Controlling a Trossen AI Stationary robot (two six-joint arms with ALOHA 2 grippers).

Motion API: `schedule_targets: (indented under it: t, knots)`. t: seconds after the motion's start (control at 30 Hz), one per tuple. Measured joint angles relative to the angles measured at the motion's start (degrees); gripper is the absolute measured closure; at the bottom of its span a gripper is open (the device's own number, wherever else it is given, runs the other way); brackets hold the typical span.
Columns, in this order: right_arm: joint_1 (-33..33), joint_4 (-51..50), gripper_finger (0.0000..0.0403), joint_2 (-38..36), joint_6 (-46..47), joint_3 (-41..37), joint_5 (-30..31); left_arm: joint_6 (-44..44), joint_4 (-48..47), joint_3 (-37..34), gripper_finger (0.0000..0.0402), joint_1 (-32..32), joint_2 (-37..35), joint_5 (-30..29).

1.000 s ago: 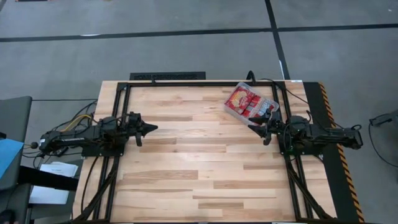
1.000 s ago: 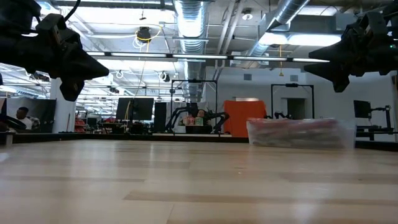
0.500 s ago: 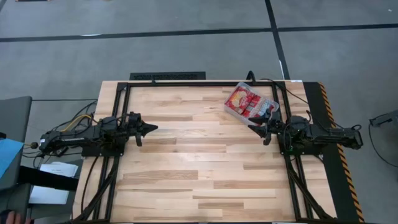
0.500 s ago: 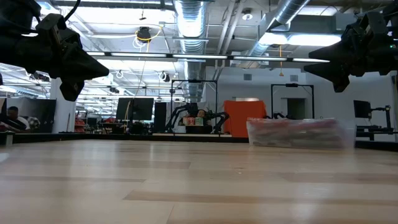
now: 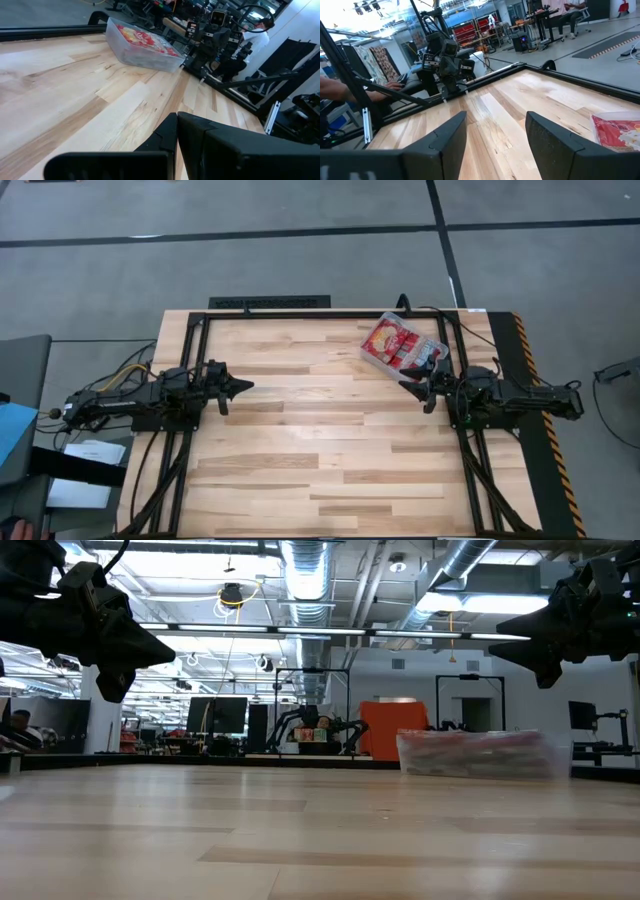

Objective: Sort popcorn bags into baskets
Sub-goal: Return to Home Position

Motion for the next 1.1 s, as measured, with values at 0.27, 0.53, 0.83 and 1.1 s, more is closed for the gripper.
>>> schedule_targets:
  t: [0.27, 0.53, 0.83, 1.1]
  knots:
    - [0.0, 0.0, 0.0181, 0.0, 0.0, 0.0, 0.0, 0.0, 0.0, 0.0, 0.0402, 0.0, 0.0, 0.0]
    - [0.0, 0.0, 0.0175, 0.0, 0.0, 0.0, 0.0, 0.0, 0.0, 0.0, 0.0402, 0.0, 0.0, 0.0]
    - [0.0, 0.0, 0.0181, 0.0, 0.0, 0.0, 0.0, 0.0, 0.0, 0.0, 0.0402, 0.0, 0.0, 0.0]
    - [0.0, 0.0, 0.0177, 0.0, 0.0, 0.0, 0.0, 0.0, 0.0, 0.0, 0.0402, 0.0, 0.0, 0.0]
